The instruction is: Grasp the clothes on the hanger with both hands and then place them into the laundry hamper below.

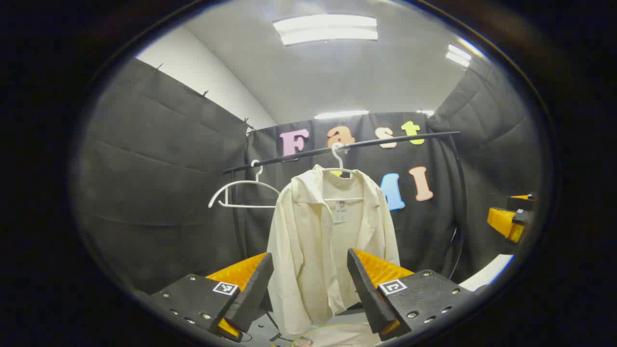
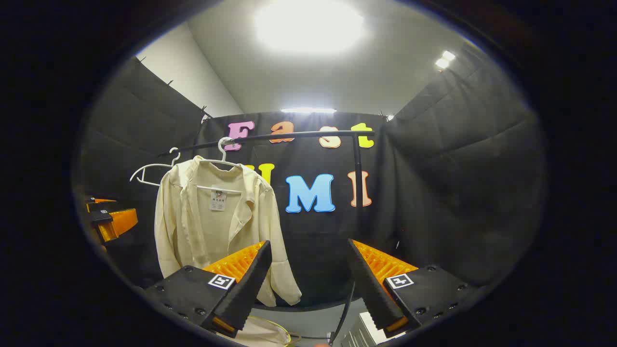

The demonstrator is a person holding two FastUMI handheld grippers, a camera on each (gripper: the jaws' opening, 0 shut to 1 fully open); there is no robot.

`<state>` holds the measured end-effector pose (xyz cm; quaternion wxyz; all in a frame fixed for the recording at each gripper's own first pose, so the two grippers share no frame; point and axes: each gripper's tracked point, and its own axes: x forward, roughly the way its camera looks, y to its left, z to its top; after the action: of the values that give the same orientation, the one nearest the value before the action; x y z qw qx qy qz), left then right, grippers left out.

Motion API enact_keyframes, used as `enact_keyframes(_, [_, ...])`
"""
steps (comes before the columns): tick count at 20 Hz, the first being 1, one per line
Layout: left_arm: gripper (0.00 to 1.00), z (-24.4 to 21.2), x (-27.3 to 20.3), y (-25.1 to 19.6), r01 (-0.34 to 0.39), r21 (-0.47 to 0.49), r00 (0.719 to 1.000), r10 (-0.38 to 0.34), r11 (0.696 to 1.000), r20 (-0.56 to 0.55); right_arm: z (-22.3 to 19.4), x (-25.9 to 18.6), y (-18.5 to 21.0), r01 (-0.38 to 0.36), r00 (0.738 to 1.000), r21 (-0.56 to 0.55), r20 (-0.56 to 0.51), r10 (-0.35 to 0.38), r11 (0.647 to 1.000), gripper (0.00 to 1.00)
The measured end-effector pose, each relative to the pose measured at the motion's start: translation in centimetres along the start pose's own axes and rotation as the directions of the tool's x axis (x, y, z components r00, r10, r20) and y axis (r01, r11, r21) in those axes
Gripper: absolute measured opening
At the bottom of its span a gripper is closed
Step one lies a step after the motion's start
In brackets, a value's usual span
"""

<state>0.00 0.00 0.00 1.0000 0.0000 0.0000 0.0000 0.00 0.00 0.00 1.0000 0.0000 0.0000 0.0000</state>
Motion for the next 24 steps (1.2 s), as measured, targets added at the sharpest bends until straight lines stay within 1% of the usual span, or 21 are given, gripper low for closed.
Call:
enact_keyframes(14, [0.89,0.2,0.2,0.6,0.007,-0.003,1.000,-0.007,1.000,0.013,0.0,-0.3,0.2,0.017,1.000,-0.006,0.003,-0.017,1.000,0.98])
enact_keyframes(15, [0.89,0.2,0.3,0.7,0.010,-0.001,1.000,-0.010,1.000,0.013,0.2,-0.2,0.5,0.017,1.000,-0.007,0.003,-0.017,1.000,0.94])
enact_keyframes(16, [0.90,0.2,0.4,0.7,0.014,-0.002,1.000,-0.014,1.000,0.013,0.3,-0.1,0.5,0.017,1.000,-0.009,0.008,-0.017,1.000,0.98])
enact_keyframes(24, [0.90,0.5,3.6,2.1,0.055,-0.025,0.998,-0.054,0.998,0.011,1.7,1.8,3.4,0.018,0.999,0.004,0.035,-0.018,1.000,0.98])
